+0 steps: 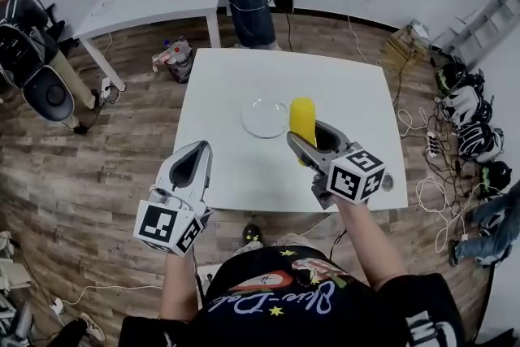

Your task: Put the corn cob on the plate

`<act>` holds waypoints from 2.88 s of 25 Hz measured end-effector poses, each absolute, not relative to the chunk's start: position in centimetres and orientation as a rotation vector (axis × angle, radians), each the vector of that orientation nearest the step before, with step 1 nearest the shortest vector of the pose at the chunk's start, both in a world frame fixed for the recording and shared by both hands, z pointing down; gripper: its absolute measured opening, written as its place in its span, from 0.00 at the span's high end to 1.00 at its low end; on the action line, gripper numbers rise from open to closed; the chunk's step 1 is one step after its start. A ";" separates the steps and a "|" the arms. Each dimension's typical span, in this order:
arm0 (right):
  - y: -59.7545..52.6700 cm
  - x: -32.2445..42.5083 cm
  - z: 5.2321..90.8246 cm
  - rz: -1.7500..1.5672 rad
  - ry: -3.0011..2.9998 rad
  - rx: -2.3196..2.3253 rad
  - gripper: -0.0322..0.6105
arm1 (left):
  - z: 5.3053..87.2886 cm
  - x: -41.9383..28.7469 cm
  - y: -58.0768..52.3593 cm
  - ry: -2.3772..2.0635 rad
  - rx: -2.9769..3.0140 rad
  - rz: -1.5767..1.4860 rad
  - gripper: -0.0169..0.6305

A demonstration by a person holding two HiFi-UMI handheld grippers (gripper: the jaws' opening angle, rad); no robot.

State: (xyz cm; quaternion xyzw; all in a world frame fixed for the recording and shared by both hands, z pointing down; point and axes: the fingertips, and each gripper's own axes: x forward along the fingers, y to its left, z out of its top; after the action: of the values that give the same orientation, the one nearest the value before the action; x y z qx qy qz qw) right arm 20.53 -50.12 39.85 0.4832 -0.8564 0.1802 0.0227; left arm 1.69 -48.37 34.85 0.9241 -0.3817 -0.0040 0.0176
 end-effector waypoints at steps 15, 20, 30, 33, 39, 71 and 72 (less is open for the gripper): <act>-64.8 17.1 56.0 0.533 -2.166 0.947 0.58 | 34.1 -4.0 -51.9 -1.514 2.715 0.030 0.98; -66.4 16.7 58.9 0.532 -2.087 0.864 0.58 | 34.5 -2.9 -53.0 -1.521 2.714 0.060 0.98; -66.6 16.2 60.8 0.515 -2.086 0.782 0.58 | 34.0 -2.0 -54.1 -1.541 2.722 0.090 0.98; -66.5 15.9 59.9 0.546 -2.159 0.777 0.58 | 34.0 -1.5 -54.5 -1.528 2.726 0.092 0.98; -67.7 18.3 52.4 0.545 -2.394 1.043 0.58 | 34.2 -0.3 -54.9 -1.491 2.750 0.099 0.98; -54.2 24.8 38.4 0.440 -2.782 1.355 0.91 | 33.3 8.9 -51.9 -1.183 2.929 0.099 0.98; -54.2 24.7 38.4 0.440 -2.785 1.352 0.91 | 33.4 9.0 -51.9 -1.181 2.929 0.102 0.98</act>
State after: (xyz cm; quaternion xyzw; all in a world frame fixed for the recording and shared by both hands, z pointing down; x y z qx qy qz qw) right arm 24.71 -54.16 38.35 0.4323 -0.8906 0.1409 0.0075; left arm 8.95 -51.89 33.36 0.9269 -0.3738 0.0324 -0.0093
